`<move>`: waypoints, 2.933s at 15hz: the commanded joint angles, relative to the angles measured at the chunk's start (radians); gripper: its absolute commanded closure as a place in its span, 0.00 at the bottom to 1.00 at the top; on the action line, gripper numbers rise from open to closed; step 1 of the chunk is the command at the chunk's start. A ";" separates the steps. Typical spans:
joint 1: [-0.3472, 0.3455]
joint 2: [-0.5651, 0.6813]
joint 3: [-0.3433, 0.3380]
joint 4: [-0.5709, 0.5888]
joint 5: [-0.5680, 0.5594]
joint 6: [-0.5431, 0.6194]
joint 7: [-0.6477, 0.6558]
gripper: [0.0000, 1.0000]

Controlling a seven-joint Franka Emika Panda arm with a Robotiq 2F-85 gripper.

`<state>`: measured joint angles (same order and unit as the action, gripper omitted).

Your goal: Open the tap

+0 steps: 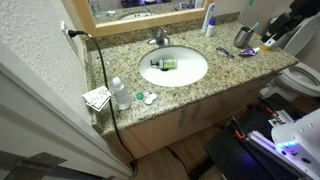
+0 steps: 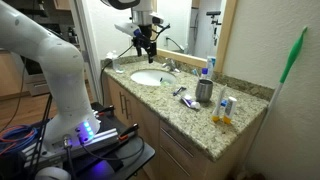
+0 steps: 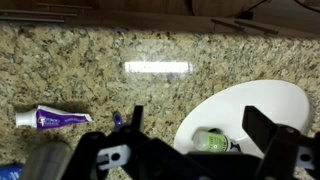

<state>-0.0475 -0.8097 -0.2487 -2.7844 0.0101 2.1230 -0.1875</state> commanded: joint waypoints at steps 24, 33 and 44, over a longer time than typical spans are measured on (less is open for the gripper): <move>0.207 0.215 0.213 0.208 0.062 -0.147 -0.085 0.00; 0.222 0.576 0.308 0.486 0.109 0.031 0.077 0.00; 0.197 0.771 0.335 0.576 0.094 0.087 0.204 0.00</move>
<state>0.1728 -0.2133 0.0631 -2.3280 0.0988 2.1413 -0.0315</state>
